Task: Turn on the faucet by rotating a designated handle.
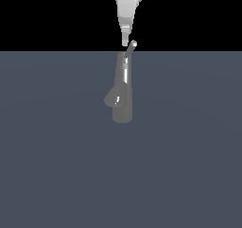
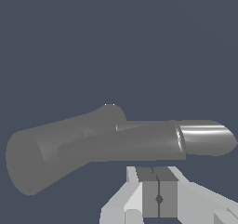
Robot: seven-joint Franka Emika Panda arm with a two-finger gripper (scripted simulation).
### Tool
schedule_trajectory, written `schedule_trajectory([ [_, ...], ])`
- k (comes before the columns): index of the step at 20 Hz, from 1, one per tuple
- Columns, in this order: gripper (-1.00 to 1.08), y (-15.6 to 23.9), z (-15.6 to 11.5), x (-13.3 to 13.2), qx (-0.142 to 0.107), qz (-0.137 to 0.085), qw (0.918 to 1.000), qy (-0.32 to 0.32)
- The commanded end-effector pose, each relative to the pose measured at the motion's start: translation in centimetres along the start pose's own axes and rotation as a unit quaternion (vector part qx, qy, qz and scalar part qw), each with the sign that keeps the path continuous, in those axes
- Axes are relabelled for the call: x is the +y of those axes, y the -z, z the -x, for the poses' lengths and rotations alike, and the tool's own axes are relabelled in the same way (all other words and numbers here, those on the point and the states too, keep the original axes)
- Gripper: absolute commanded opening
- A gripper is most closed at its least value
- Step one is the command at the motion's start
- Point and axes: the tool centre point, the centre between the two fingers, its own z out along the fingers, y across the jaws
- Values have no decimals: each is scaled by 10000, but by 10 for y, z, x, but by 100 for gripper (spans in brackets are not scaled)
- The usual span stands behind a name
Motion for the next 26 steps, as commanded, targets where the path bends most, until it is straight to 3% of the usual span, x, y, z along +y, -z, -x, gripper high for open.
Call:
schedule_trajectory([
  [1, -100, -6, -36, 3, 39, 67, 9998, -197],
  [2, -100, -1, -5, -1, -18, 5, 10000, -2],
  [26, -100, -21, -77, -40, 23, 51, 9999, -145],
])
